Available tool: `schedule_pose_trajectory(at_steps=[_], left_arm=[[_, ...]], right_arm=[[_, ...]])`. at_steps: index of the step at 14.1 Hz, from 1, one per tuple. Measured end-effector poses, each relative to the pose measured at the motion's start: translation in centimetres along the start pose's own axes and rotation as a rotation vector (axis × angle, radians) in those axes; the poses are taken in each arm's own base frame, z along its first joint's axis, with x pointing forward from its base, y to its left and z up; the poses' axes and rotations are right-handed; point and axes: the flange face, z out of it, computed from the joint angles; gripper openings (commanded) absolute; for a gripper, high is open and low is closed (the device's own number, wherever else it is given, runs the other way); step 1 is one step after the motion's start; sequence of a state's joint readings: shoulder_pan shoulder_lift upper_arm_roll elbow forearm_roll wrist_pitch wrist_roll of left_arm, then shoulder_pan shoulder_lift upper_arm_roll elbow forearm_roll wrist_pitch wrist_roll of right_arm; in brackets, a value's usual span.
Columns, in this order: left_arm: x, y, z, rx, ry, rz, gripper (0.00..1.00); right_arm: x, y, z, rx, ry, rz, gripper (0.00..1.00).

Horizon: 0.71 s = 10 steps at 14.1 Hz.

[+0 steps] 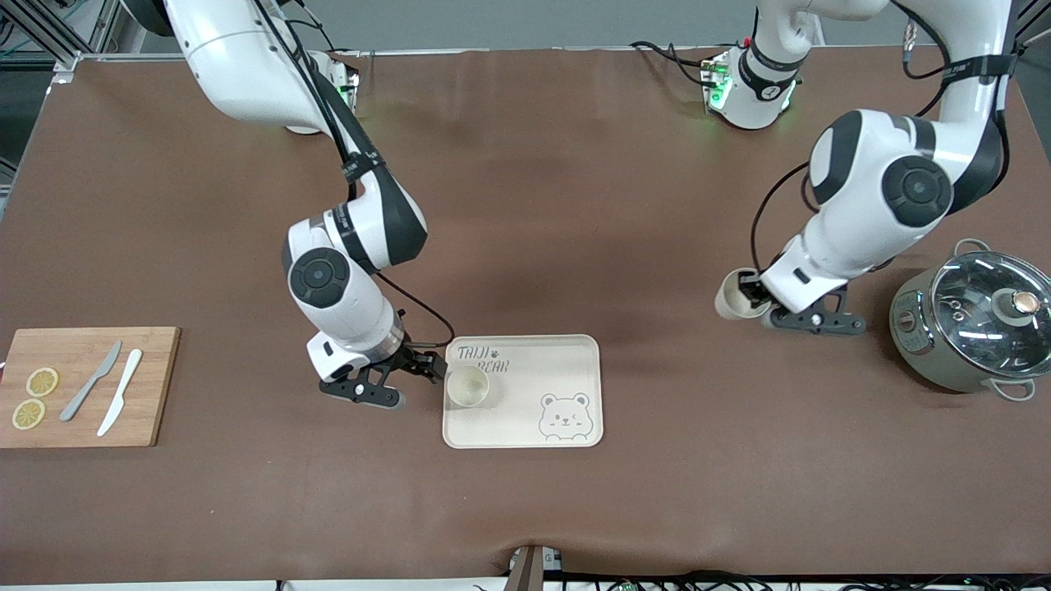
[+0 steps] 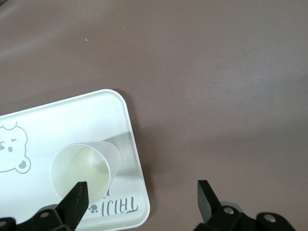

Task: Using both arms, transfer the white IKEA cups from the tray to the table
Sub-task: 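Carry the cup toward the steel pot while the right gripper reaches the tray, then grasp the second white cup with the right gripper while the left gripper lowers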

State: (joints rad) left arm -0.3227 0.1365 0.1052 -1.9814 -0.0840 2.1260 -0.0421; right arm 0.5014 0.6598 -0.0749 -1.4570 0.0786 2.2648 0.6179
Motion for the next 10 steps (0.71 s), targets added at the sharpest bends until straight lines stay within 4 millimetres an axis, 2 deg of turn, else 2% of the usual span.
schedule_pose_trajectory(at_steps=[4, 10], left_arm=[[-3.5, -5.5, 4.0, 0.005, 0.035, 0.075, 0.00], [-6.3, -11.1, 9.4, 0.027, 0.057, 0.133, 0.00]], right_arm=[[-0.8, -1.1, 2.0, 0.005, 0.007, 0.000, 1.00], [-1.3, -1.7, 3.4, 0.016, 0.023, 0.001, 1.00]])
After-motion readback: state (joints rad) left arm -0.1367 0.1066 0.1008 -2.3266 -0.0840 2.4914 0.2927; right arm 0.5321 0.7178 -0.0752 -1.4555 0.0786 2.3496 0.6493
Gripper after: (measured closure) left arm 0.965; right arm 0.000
